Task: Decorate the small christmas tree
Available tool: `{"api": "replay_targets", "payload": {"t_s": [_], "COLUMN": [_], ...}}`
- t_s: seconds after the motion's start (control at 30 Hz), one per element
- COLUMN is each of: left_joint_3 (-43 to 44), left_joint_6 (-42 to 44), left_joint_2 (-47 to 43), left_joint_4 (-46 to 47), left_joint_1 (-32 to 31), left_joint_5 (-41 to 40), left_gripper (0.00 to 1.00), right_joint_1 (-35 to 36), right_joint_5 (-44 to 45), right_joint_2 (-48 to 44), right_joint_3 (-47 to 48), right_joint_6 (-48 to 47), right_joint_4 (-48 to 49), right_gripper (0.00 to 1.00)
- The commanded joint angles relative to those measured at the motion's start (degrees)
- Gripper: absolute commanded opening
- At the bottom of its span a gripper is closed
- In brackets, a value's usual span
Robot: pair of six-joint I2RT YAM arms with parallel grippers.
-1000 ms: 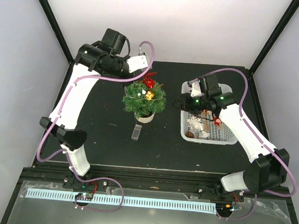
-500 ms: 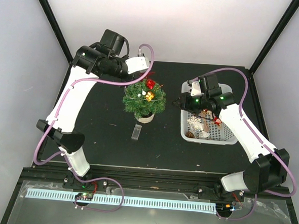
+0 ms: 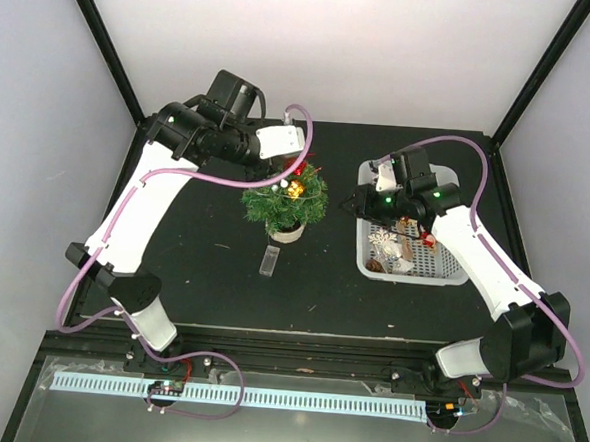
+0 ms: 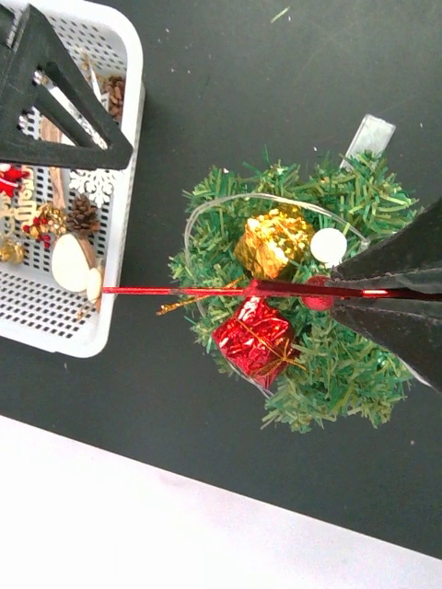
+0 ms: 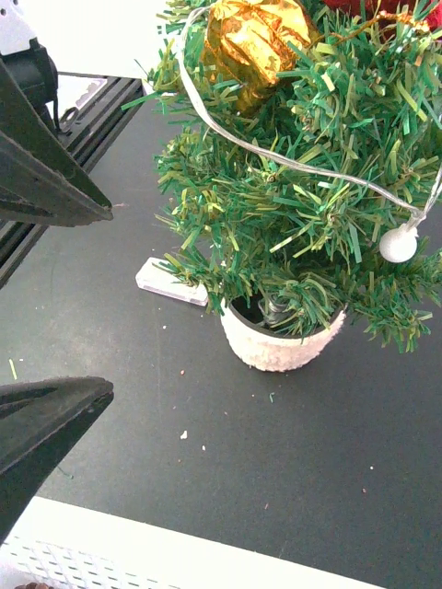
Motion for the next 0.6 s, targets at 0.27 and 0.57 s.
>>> {"api": "replay_targets", "payload": {"t_s": [0.27, 0.57], "left_joint_3": [-3.2, -2.9], "left_joint_6": [1.3, 0.9], "left_joint_2": [-3.0, -2.8], "left_joint_4": [5.4, 5.3], "left_joint_1": [-1.1, -1.6], "left_joint_5": [-4.9, -4.5], "left_gripper": [0.02, 0.02], "right_joint_1": [0.1, 0.1], "right_joint_5": [-0.7, -0.7], "right_joint_2": [-1.1, -0.9], "right_joint_3": [-0.2, -0.2], "right_joint_6": [0.4, 0.3], "right_joint_4": [1.0, 0.9], "right_gripper": [0.47, 0.47]}}
